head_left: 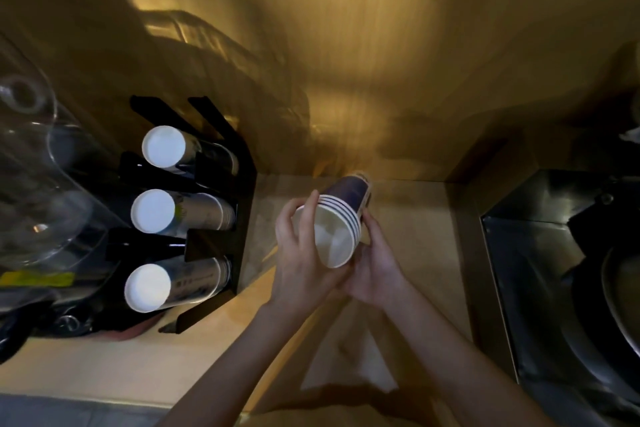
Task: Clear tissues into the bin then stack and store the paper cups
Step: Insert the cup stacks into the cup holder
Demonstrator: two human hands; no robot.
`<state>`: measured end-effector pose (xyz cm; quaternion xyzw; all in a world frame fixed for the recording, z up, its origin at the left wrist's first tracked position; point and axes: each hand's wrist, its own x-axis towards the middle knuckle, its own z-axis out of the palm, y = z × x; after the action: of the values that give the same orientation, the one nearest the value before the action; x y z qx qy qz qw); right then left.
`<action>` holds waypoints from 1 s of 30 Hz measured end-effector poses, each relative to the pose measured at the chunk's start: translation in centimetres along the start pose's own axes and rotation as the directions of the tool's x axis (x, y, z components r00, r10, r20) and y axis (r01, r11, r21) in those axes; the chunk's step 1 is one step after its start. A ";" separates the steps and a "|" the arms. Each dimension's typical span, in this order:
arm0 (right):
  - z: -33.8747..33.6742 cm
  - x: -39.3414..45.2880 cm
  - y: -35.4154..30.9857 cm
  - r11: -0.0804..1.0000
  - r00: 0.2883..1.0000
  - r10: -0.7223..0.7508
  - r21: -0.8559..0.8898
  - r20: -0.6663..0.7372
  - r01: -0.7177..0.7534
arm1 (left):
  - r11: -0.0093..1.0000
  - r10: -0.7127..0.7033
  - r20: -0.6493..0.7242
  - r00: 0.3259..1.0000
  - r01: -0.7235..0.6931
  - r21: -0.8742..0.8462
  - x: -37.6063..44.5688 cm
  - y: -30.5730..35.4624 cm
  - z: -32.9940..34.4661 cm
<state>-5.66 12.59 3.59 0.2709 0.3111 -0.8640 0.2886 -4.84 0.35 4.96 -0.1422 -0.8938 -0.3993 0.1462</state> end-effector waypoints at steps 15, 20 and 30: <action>14.9 1.0 -3.8 0.409 0.735 -0.469 -0.617 0.490 0.672 | 0.955 -0.184 -0.108 0.977 0.151 -0.257 3.9 -2.2 -12.3; 20.8 2.3 -3.5 0.167 0.612 -0.525 -0.634 0.591 0.755 | 0.915 -0.250 -0.129 0.959 0.191 -0.357 7.3 -3.6 -17.5; 23.5 8.4 -1.6 0.078 0.628 -0.470 -0.679 0.621 0.730 | 0.967 -0.209 -0.436 0.875 0.120 -0.223 10.1 -3.8 -22.4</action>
<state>-19.28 -5.42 14.29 -0.1924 0.7674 -0.6107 0.0346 -12.17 -17.60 20.54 0.0188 -0.8013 -0.5155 0.3031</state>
